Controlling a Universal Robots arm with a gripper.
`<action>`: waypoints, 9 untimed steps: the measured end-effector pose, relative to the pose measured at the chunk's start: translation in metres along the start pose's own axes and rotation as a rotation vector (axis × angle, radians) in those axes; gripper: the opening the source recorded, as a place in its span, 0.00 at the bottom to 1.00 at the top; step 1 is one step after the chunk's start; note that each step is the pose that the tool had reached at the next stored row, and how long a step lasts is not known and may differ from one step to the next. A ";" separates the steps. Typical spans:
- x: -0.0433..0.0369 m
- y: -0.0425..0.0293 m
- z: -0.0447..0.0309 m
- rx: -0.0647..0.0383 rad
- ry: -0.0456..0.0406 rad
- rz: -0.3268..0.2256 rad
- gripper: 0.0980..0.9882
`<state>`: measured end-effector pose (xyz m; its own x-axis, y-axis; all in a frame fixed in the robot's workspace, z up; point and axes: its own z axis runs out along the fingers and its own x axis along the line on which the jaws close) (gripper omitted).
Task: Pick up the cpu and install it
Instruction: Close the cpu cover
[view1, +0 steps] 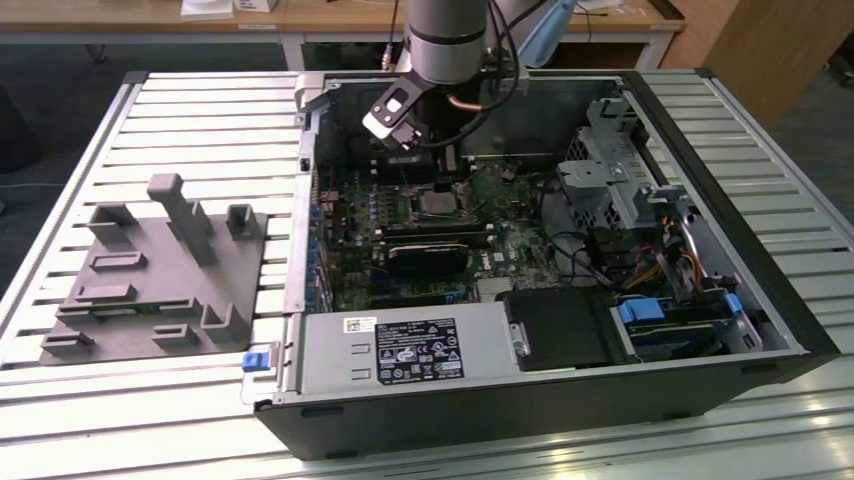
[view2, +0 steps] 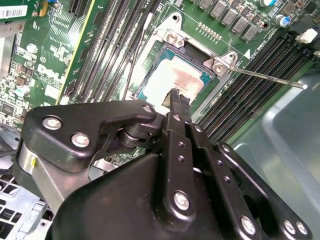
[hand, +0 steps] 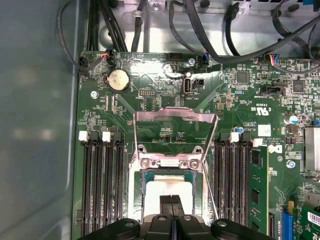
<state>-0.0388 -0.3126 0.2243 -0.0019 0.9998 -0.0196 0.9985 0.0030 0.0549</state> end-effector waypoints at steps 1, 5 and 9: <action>0.0000 0.0000 -0.0002 0.000 0.0001 0.000 0.01; 0.0000 0.0001 -0.0012 0.000 0.0000 0.000 0.01; 0.0000 0.0002 -0.0028 0.000 0.0002 0.000 0.01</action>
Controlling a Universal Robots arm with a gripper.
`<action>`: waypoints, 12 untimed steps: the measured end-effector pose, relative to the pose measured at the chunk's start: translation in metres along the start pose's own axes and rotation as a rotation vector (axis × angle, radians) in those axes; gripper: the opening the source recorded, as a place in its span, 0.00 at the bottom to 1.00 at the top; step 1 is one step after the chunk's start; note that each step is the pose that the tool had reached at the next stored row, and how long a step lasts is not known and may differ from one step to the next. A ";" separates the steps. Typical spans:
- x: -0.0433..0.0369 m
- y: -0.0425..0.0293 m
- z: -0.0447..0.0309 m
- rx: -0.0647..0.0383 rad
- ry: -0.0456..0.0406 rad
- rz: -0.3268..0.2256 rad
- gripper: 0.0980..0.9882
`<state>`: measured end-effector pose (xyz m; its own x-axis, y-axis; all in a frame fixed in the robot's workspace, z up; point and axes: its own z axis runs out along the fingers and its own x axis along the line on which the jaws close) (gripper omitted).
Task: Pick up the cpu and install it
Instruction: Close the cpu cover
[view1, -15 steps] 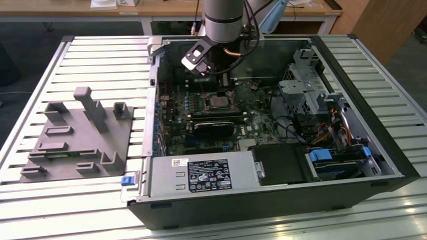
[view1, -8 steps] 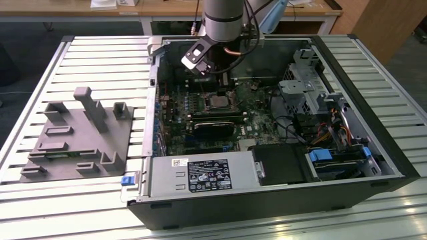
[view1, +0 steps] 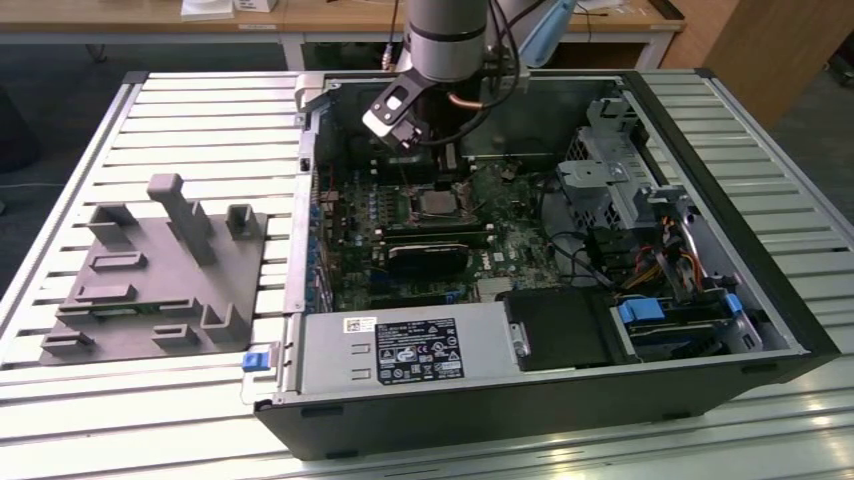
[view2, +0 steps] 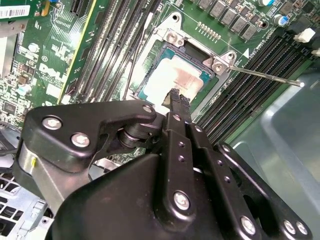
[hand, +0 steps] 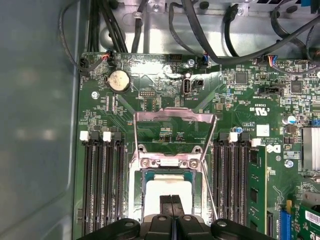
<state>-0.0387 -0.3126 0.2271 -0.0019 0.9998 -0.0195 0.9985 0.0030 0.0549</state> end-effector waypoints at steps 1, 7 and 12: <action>0.0000 0.0000 -0.0006 0.000 0.0000 0.000 0.01; -0.0001 0.0003 -0.0046 0.001 -0.0001 0.000 0.01; -0.0001 0.0004 -0.0068 0.001 0.0000 0.000 0.01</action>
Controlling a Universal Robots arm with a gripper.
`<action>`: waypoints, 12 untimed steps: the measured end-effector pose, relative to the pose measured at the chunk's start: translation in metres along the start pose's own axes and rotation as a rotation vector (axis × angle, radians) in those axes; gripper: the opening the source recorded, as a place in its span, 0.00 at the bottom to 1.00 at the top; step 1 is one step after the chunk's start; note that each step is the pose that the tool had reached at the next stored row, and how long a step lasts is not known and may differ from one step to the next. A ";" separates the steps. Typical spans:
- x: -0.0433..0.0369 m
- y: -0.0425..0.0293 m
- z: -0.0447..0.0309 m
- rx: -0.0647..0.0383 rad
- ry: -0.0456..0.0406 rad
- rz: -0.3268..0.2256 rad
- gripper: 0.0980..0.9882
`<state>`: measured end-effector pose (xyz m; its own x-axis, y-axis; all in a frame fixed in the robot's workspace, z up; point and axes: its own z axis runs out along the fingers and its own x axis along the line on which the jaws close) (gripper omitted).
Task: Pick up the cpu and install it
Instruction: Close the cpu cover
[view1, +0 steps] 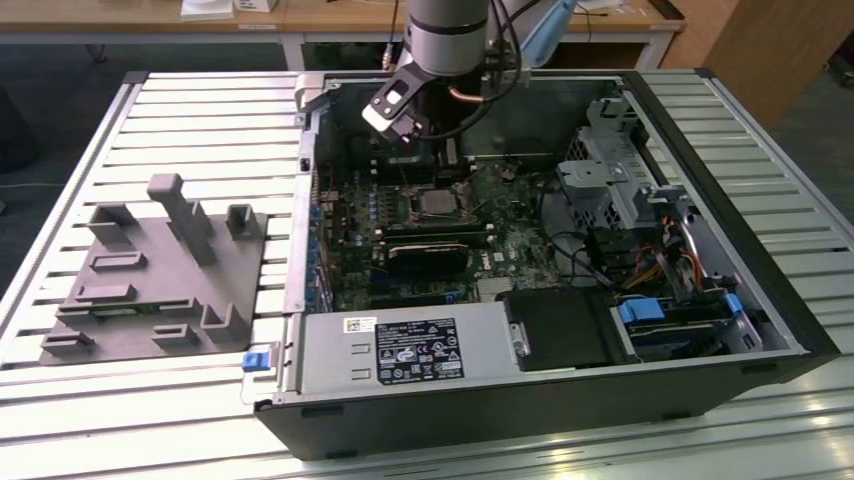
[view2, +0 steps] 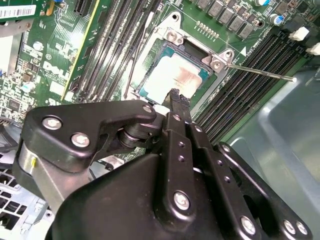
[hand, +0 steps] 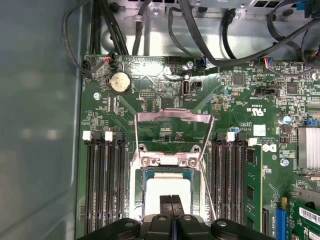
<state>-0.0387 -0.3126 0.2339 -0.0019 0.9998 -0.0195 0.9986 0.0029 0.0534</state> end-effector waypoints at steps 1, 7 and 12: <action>0.0000 0.0000 -0.0004 0.000 0.0001 0.000 0.01; 0.0000 0.0001 -0.0022 0.000 0.0000 0.000 0.01; -0.0001 0.0002 -0.0042 0.001 0.0000 0.000 0.01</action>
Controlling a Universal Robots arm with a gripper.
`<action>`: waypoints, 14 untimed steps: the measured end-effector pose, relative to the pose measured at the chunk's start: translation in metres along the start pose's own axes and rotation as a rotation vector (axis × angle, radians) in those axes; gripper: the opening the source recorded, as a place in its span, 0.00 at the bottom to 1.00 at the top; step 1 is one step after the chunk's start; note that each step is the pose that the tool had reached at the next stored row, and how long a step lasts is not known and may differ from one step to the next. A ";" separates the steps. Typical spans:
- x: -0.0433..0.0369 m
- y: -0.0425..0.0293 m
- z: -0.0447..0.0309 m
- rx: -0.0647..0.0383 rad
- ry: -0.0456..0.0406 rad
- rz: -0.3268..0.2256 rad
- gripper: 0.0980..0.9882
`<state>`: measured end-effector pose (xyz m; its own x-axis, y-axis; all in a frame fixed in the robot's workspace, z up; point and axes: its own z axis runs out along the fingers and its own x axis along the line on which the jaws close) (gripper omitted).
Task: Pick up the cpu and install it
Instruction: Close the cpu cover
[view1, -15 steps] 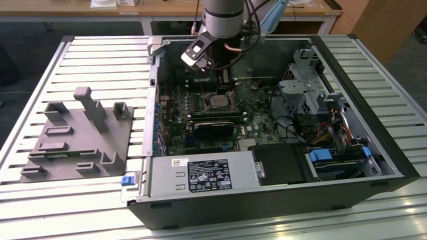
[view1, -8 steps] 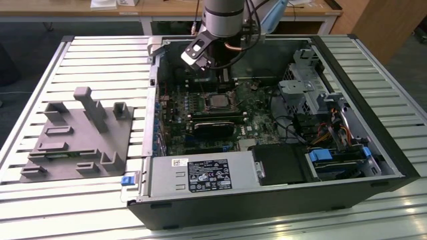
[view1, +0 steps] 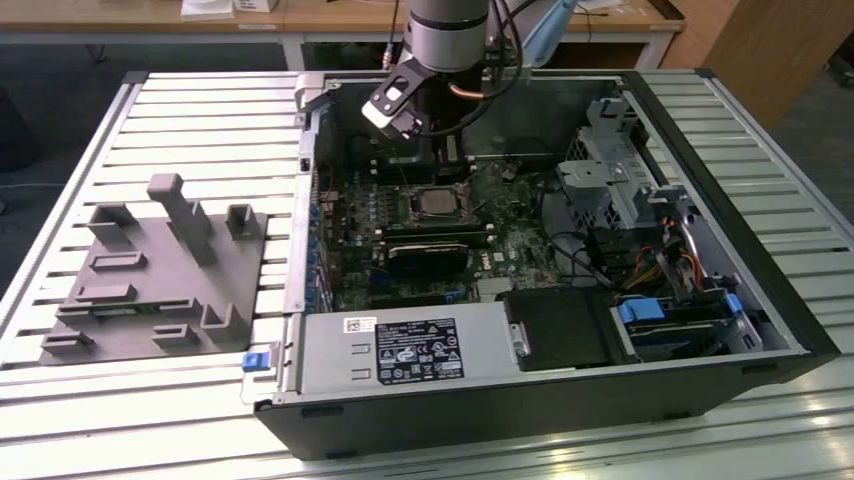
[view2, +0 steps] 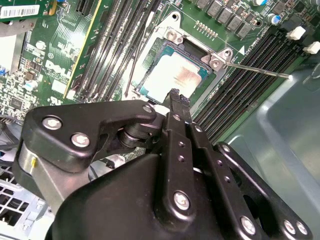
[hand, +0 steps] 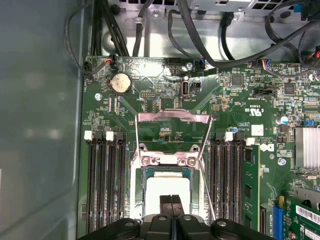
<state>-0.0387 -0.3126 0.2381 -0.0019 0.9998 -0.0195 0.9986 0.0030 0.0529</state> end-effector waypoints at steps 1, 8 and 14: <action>0.0000 0.0000 -0.0004 0.000 0.0000 0.000 0.01; 0.0000 0.0002 -0.0033 0.001 0.0001 0.000 0.01; -0.0001 0.0004 -0.0061 0.001 0.0000 0.000 0.01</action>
<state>-0.0386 -0.3126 0.2442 -0.0019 0.9998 -0.0195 0.9987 0.0029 0.0517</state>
